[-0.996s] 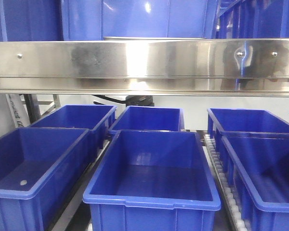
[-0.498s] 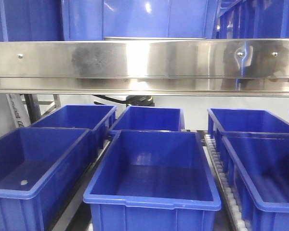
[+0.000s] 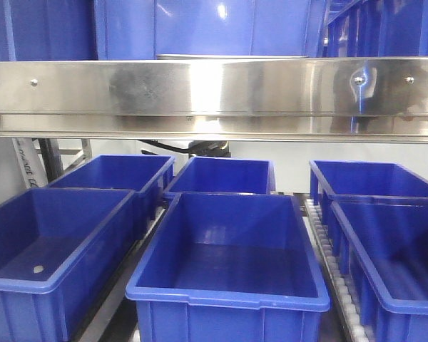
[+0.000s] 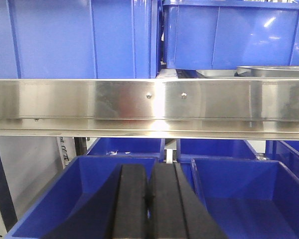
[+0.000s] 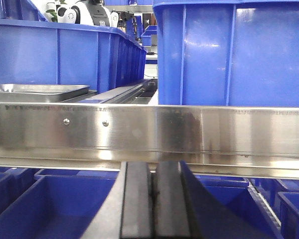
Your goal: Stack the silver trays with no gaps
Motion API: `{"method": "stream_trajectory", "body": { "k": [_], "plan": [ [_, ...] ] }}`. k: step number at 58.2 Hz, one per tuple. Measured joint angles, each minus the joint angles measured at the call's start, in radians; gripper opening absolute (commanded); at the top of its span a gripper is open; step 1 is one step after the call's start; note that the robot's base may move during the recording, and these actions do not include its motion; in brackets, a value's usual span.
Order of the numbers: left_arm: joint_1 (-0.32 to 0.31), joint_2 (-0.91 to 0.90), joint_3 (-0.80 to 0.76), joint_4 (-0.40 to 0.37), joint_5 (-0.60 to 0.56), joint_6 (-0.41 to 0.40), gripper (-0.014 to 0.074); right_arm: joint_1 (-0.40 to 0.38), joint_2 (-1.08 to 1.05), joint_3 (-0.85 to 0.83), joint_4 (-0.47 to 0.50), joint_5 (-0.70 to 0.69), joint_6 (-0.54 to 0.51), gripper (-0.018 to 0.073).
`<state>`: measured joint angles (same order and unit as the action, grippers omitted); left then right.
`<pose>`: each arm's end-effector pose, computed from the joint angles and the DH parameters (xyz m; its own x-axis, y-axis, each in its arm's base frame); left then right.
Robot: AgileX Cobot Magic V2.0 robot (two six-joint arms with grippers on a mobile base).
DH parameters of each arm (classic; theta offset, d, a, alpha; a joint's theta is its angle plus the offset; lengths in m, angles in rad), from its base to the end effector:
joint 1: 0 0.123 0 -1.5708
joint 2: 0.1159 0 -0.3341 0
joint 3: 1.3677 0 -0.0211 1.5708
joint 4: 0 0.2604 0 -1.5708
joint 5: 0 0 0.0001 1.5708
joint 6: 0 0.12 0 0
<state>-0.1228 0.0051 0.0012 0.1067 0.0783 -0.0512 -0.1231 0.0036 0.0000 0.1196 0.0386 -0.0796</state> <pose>0.0460 -0.0047 0.2057 0.0093 0.0544 -0.9985 0.1139 0.9920 0.0551 0.0456 -0.0051 0.2109 0.0496 0.0341 -0.9982 0.1163 0.9924 0.0396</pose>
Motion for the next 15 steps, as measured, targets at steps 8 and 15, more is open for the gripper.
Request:
{"method": "stream_trajectory", "body": {
  "k": [8, 15],
  "plan": [
    [0.000, 0.000, 0.000, 0.000, 0.000, 0.000, -0.0013, 0.000, 0.000, 0.000, 0.000, 0.000, 0.000, -0.0079],
    [0.000, 0.000, 0.000, 0.000, 0.000, 0.000, -0.0013, 0.000, 0.000, 0.000, 0.000, 0.000, 0.000, -0.0079]
  ]
}}
